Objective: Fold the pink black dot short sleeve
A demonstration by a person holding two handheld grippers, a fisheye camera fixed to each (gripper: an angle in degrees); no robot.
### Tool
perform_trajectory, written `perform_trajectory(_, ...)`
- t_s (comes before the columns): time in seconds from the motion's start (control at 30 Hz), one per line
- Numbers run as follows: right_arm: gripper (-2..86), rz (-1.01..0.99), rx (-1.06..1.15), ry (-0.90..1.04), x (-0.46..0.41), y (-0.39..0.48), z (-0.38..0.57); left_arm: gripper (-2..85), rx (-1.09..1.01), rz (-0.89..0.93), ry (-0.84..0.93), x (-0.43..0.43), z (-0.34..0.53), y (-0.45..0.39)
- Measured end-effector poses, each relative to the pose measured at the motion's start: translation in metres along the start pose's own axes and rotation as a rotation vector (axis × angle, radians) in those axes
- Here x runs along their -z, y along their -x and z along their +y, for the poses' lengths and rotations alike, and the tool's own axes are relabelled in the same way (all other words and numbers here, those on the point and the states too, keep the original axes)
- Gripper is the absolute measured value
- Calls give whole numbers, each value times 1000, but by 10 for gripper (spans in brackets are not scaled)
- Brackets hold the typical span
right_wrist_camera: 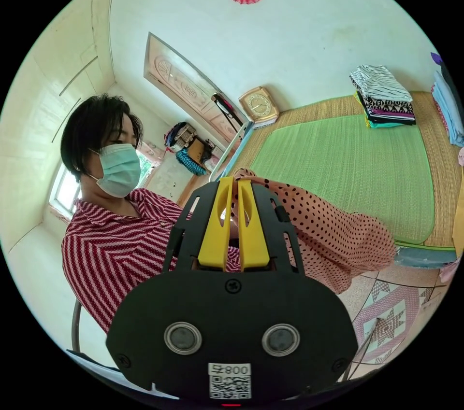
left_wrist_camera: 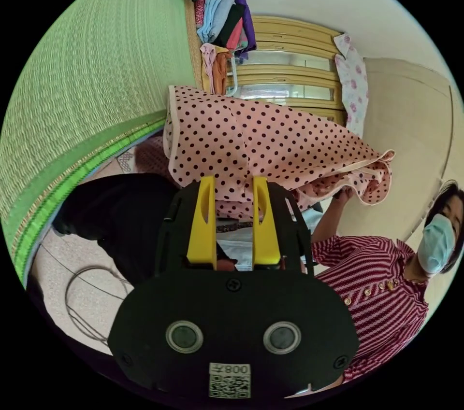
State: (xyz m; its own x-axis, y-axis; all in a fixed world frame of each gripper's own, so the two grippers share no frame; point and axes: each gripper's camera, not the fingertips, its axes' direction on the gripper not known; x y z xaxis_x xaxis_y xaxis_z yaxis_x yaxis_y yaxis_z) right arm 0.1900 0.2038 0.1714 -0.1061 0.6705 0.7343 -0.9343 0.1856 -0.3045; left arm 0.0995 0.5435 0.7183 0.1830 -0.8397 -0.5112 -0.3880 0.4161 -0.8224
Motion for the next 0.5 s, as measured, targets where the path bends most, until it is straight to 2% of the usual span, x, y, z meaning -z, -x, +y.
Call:
perform_trajectory(0.1, 12, 24, 8, 7, -30, 18, -12, 126, -75, -58, 9, -1, 27, -14)
perform_trajectory(0.3, 12, 27, 17, 25, -105, 46, -40, 133, -301, -328, 78, -9, 76, -61)
perform_trajectory(0.5, 12, 14, 28, 8, -176, 74, -77, 137, -463, -449, 107, -27, 141, -102)
